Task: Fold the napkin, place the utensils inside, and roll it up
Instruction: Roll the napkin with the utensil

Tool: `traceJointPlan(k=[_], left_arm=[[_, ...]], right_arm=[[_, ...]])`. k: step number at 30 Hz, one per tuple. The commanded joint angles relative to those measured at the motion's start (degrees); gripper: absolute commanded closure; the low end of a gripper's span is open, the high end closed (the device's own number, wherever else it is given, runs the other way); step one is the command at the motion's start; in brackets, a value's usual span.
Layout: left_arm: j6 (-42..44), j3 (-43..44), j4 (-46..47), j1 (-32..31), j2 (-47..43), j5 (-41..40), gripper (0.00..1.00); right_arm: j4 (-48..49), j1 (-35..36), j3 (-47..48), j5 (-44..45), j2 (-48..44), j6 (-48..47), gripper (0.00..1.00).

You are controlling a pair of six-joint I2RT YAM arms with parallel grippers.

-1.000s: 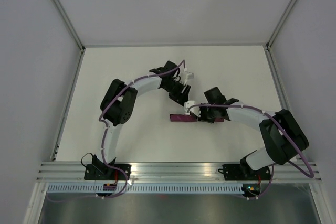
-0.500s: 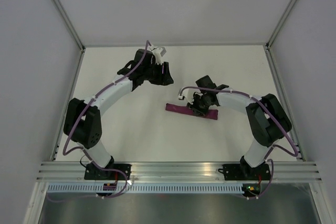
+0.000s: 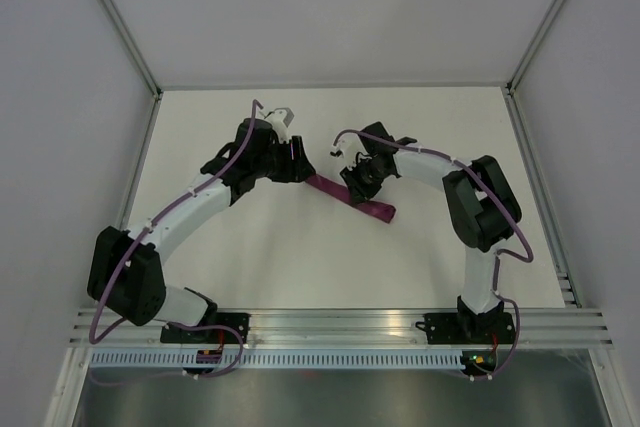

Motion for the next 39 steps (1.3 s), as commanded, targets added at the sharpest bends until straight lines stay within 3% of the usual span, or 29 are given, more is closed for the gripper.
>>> traceJointPlan(k=[1,10,22,39], left_arm=[[-3.84,-2.12,1.71,-0.13,-2.08,-2.51,0.41],[-9.2,-6.79,10.49,-0.13,3.18,-5.68,0.4],[-14.38,1.03,13.93,-0.13,19.79,-7.96,0.41],[-17.29,9.03,14.64,0.04,29.29,-16.22,0.42]], right_arm=[[-0.93,0.2,0.18,2.13,6.84,10.12,0.75],[5.75,0.12,4.67,0.64,11.77,23.58,0.74],[14.72,0.12,6.52,-1.3,15.02,35.81,0.73],[24.13,0.21,6.61,-7.27,17.75,47.76,0.73]])
